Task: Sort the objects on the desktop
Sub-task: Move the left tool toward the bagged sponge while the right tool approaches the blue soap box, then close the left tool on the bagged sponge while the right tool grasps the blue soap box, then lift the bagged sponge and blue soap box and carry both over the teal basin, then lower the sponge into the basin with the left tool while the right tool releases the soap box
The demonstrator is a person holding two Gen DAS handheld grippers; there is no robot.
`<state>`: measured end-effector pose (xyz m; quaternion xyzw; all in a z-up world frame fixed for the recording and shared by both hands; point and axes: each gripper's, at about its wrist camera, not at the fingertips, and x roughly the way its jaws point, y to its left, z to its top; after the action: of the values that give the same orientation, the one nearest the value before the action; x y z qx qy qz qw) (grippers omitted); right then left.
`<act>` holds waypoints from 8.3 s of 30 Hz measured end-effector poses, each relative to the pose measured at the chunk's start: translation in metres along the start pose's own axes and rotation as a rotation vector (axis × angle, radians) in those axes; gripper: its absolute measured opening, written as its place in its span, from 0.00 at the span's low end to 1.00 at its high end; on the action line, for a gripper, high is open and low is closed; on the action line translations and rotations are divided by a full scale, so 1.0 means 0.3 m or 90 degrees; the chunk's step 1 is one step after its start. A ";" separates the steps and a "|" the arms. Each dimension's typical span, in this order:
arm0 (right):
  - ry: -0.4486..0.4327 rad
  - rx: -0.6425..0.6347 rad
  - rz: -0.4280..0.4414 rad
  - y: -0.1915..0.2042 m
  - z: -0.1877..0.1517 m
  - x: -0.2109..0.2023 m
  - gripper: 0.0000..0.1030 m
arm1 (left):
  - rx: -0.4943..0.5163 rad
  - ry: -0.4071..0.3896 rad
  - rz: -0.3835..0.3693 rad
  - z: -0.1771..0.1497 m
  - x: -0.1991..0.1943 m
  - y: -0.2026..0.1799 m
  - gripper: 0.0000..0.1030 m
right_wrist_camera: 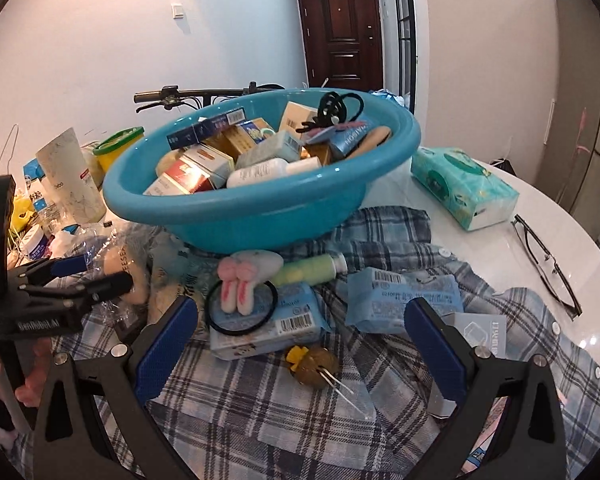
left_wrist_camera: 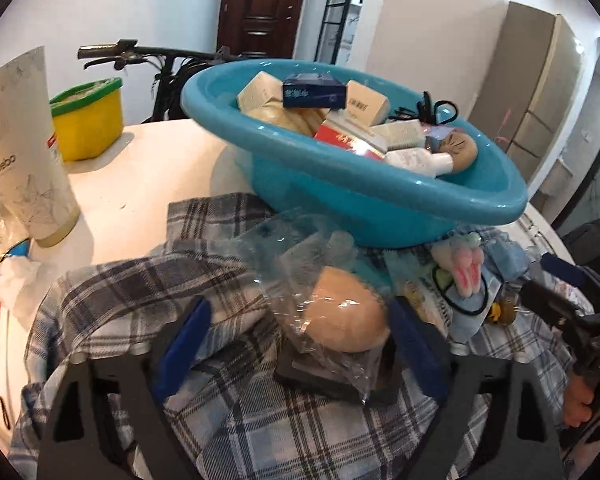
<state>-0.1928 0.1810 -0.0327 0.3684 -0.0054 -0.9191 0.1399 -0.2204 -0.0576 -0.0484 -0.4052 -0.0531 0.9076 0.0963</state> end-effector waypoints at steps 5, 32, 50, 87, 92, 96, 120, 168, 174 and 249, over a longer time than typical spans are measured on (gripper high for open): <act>-0.006 -0.014 0.003 0.018 -0.009 0.007 1.00 | -0.007 -0.001 -0.035 -0.002 0.012 0.009 0.76; -0.035 -0.049 -0.014 0.047 -0.023 -0.005 1.00 | 0.149 -0.006 0.012 0.028 -0.041 -0.126 0.41; 0.002 -0.032 -0.001 0.033 -0.047 0.056 1.00 | 0.097 -0.046 -0.002 -0.088 -0.063 -0.119 0.42; 0.051 -0.073 0.066 0.082 -0.049 0.013 0.69 | 0.074 -0.067 0.006 -0.097 -0.098 -0.130 0.42; 0.037 -0.080 0.059 0.075 -0.048 -0.013 0.69 | 0.089 -0.092 0.022 -0.087 -0.144 -0.152 0.42; 0.021 -0.078 0.062 0.083 -0.036 -0.035 0.69 | 0.097 -0.112 0.019 -0.076 -0.209 -0.167 0.42; -0.218 -0.081 -0.014 0.193 0.214 -0.439 0.69 | 0.138 -0.392 0.057 0.159 -0.611 -0.274 0.42; -0.498 0.050 -0.172 0.132 0.647 -0.544 0.69 | 0.022 -0.561 0.094 0.555 -0.685 -0.240 0.42; -0.473 0.044 -0.140 0.116 0.660 -0.506 0.69 | -0.001 -0.561 0.076 0.544 -0.691 -0.208 0.42; -0.057 0.058 -0.116 -0.089 0.672 0.233 0.69 | -0.175 0.012 0.125 0.673 0.246 0.180 0.42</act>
<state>-0.3845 0.1695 0.0638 0.3318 -0.0198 -0.9424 0.0383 -0.4264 -0.0981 0.0233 -0.4266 -0.1362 0.8928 -0.0487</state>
